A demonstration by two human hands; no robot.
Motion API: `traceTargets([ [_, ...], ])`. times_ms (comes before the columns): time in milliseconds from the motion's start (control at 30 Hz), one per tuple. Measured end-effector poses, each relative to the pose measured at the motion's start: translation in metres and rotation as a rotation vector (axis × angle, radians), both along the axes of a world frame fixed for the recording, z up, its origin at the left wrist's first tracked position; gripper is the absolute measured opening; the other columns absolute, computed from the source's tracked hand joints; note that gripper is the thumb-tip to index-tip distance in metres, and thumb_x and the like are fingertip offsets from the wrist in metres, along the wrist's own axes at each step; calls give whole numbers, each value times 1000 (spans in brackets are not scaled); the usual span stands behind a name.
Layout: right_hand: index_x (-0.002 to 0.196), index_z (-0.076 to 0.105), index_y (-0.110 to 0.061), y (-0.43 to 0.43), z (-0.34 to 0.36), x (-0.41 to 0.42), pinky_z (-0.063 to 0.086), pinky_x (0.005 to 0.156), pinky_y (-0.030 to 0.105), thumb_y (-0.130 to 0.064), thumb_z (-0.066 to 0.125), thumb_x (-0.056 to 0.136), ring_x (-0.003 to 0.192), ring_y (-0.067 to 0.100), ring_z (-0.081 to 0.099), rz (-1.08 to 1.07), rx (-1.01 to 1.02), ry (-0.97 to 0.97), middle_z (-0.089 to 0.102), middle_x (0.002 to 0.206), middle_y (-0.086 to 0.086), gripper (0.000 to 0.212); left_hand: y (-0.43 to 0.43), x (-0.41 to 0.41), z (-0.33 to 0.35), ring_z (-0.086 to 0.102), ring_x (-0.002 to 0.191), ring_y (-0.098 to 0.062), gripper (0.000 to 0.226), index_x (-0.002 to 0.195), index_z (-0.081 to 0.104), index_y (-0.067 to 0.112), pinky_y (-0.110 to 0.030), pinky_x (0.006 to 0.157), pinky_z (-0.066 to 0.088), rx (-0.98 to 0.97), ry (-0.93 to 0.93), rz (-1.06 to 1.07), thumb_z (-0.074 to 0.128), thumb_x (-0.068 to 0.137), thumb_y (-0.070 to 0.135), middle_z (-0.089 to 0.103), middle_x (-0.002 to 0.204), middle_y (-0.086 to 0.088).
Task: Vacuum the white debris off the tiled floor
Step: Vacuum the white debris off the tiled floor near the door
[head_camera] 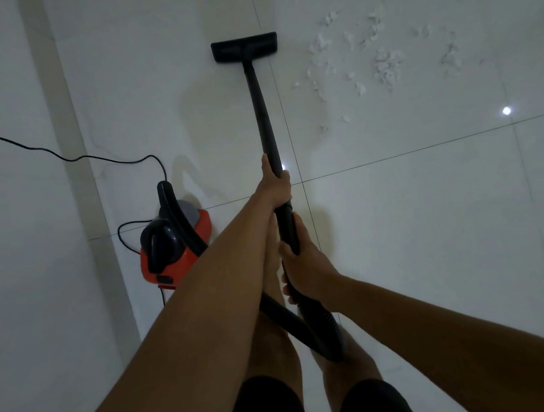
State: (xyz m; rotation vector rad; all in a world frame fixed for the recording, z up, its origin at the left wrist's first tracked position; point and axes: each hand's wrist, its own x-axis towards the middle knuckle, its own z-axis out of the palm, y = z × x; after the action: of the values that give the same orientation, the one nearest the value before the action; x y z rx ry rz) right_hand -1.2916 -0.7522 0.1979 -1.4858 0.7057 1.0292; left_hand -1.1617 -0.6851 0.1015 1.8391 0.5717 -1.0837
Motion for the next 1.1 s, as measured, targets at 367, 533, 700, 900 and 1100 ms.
traceTargets([
  [367,159,0,-44,3,-11,-14,45,39,17,-36,40,109,43,10,57,28,-62,-102,60,66,2,65,8,-11,-26,60,71,-22,74,157,-15,38,-49,93,56,-11,-17,-20,38,105,36,60,92,-12],
  [533,158,0,-46,3,-4,-10,58,49,31,-36,41,108,52,22,62,22,-38,-77,63,69,8,65,3,-7,-17,61,72,-20,74,157,-15,39,-48,91,57,-39,0,-9,38,106,35,59,96,-14],
  [700,154,0,-54,-2,7,-6,61,57,40,-34,43,108,56,27,63,5,-24,-40,62,70,11,66,-3,-5,-5,62,73,-22,73,156,-16,38,-46,89,57,-38,12,-14,37,106,33,61,88,-13],
  [900,154,-4,-55,-6,8,6,61,58,40,-34,42,108,60,27,63,28,-28,-43,62,74,10,68,-5,7,-6,62,74,-21,73,156,-17,39,-47,92,56,-22,19,-26,37,106,34,61,88,-12],
  [1100,150,-3,-61,-9,-11,23,63,72,53,-35,41,108,63,23,65,72,-52,-81,63,77,5,67,-9,27,-17,59,73,-18,72,156,-16,38,-42,87,56,-27,5,-10,36,107,32,59,98,-13],
])
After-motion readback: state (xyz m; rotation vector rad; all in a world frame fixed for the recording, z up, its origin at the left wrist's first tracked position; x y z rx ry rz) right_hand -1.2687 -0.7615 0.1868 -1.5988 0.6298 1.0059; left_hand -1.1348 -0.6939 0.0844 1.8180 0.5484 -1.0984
